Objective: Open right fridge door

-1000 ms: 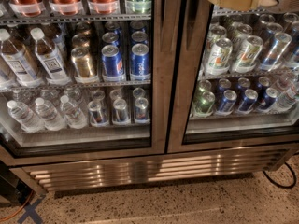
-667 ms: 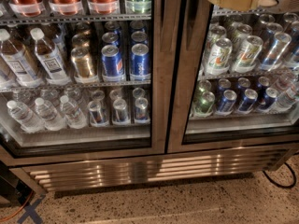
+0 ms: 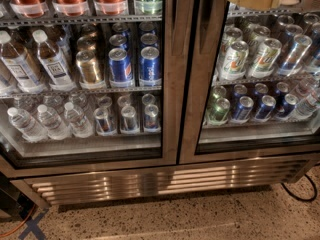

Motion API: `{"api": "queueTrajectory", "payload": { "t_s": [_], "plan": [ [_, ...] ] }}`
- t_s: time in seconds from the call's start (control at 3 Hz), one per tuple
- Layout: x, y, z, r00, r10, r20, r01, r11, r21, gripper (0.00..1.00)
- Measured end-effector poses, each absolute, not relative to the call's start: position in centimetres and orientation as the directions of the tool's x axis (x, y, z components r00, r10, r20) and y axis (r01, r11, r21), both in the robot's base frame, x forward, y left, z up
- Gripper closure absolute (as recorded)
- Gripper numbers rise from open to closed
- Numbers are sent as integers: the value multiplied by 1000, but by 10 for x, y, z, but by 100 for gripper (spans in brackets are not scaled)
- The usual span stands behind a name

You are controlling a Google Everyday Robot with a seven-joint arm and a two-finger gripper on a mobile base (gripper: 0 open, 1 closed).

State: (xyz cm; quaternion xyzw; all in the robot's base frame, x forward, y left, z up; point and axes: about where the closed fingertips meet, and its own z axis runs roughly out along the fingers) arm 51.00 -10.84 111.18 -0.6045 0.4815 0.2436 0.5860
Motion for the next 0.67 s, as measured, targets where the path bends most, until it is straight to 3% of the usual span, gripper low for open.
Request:
{"api": "queueTrajectory", "payload": {
  "t_s": [0.67],
  "plan": [
    [510, -108, 1113, 418, -299, -858, -866, 155, -476, 100]
  ]
}}
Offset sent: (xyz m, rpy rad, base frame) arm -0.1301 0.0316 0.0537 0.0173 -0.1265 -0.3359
